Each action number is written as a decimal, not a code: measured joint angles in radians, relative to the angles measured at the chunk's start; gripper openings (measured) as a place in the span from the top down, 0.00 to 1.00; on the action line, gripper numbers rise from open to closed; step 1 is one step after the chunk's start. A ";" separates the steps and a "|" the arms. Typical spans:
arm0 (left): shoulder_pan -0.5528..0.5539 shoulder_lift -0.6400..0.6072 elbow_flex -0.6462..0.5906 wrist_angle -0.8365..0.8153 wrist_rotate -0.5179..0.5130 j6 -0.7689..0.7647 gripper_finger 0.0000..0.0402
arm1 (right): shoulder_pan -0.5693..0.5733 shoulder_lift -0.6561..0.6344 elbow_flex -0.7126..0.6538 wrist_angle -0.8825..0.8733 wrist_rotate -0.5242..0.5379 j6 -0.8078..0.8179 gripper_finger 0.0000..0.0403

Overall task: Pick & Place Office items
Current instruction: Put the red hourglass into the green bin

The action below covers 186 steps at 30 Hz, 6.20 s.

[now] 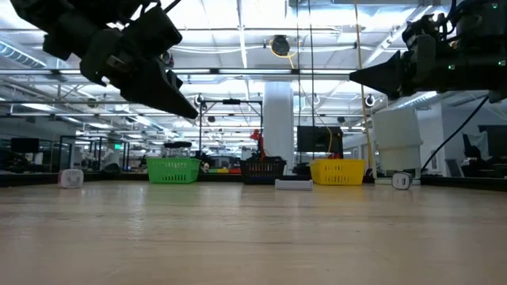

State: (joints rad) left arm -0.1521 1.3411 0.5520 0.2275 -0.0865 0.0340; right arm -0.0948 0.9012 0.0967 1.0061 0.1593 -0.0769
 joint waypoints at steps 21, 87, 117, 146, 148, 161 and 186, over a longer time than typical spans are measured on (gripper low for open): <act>-0.360 0.014 0.527 -1.088 -0.027 -0.596 0.23 | 0.000 0.000 0.001 0.014 0.000 -0.003 1.00; -0.568 0.109 0.464 -1.337 0.116 -1.140 0.43 | -0.001 0.000 0.001 0.025 -0.004 0.013 1.00; 0.511 -0.055 0.468 -1.307 0.081 -0.241 0.45 | -0.001 0.000 0.001 0.025 -0.004 0.012 1.00; 0.678 0.061 0.531 -1.220 0.126 0.293 0.43 | -0.002 0.000 0.001 0.022 -0.004 0.009 1.00; 0.678 0.062 0.531 -1.212 0.155 0.332 0.46 | -0.002 0.000 0.001 0.022 -0.004 0.009 1.00; 0.677 0.095 0.531 -1.190 0.138 0.357 0.43 | -0.002 0.000 0.001 0.021 -0.005 0.009 1.00; 0.655 0.154 0.530 -1.178 0.083 0.279 0.38 | -0.001 0.000 0.001 0.022 -0.007 0.009 1.00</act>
State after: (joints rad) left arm 0.5034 1.4948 1.0821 -0.9501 -0.0036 0.3129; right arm -0.0960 0.9012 0.0978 1.0279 0.1520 -0.0681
